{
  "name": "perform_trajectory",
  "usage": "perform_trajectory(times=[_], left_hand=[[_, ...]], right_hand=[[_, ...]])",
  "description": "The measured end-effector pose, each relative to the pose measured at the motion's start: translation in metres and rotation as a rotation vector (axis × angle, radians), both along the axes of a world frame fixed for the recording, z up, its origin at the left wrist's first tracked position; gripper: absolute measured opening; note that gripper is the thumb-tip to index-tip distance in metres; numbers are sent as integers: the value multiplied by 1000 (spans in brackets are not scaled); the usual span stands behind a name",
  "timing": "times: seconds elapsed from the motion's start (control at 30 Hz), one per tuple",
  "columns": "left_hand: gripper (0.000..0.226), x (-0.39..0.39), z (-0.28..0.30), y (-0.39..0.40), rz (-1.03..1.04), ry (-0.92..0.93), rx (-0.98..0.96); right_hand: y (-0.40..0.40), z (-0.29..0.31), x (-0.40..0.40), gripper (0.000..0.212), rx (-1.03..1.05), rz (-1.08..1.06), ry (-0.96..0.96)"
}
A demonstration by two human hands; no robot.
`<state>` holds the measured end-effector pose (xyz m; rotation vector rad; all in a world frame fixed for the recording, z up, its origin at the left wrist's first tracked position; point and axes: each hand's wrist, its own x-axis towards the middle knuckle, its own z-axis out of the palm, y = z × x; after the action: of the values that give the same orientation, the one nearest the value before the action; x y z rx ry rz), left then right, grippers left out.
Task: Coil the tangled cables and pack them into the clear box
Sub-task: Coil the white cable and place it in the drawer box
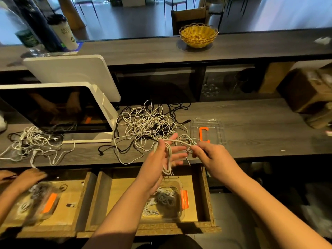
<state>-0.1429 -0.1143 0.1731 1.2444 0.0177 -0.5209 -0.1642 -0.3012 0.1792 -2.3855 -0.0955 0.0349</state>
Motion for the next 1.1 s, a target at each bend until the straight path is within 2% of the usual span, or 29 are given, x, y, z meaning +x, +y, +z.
perform_trajectory(times=[0.13,0.27,0.33,0.4,0.47,0.6,0.73,0.83,1.0,1.03,1.1], left_hand=[[52,8,4,2,191,204,-319],[50,11,5,7,310,365,-478],[50,10,4,11,349,374,-497],[51,11,3,17,372,345,-466],[54,14,6,21,377,303,-423],[49,11,18,26,303,179,-312],[45,0,28,29,213,-93,-30],[44,-4,33,32,156,-266,76],[41,-1,38,44,83,-319,98],[41,0,39,45,57,-324,98],[42,4,39,46,65,-360,116]], right_hand=[[11,-2,-8,29,28,7,54],[30,-4,-12,31,-6,45,91],[42,-5,-13,32,-17,60,113],[55,-5,-17,33,-28,88,148],[69,-3,-21,34,44,108,187],[98,6,-26,40,451,-31,297],[121,13,-26,48,642,-125,341],[126,11,-24,63,763,-169,306],[134,16,-20,36,931,-147,300],[131,15,-18,34,917,-143,305],[126,17,-15,46,907,-94,337]])
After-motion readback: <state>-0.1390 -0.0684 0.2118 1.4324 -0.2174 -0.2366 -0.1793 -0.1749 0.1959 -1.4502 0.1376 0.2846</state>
